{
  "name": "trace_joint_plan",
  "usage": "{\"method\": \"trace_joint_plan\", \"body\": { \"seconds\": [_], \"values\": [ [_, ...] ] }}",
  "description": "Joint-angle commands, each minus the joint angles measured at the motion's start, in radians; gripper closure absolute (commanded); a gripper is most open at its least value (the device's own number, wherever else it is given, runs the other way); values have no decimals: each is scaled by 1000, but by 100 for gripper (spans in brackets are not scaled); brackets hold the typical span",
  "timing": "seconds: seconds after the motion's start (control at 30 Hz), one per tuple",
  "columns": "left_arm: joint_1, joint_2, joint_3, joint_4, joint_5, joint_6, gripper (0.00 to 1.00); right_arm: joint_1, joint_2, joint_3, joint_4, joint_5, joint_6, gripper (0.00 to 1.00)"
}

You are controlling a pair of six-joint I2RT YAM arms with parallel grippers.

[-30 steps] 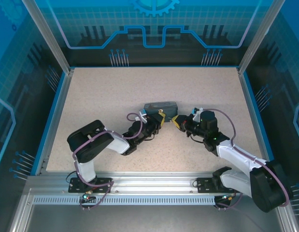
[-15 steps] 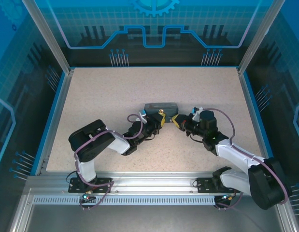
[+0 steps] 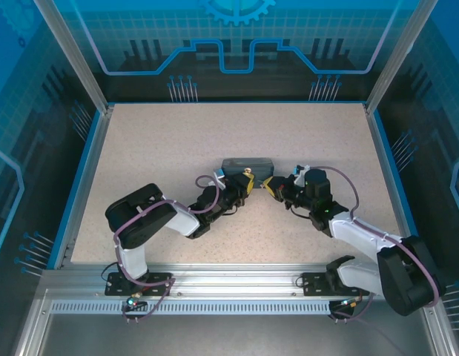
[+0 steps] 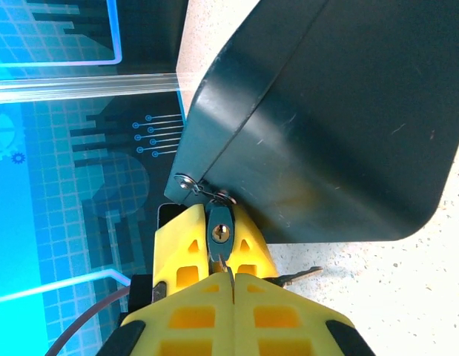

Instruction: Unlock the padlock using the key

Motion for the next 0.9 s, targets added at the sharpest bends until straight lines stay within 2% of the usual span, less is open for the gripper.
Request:
{"method": "trace_joint_plan", "body": {
  "seconds": [0.0,0.87],
  "values": [
    [-6,3,26,128,0,-29,100,13,13,23,33,13,-22,100],
    [-17,24,61,128,4,-33,100,18,63,71,34,7,-29,100]
  ]
}}
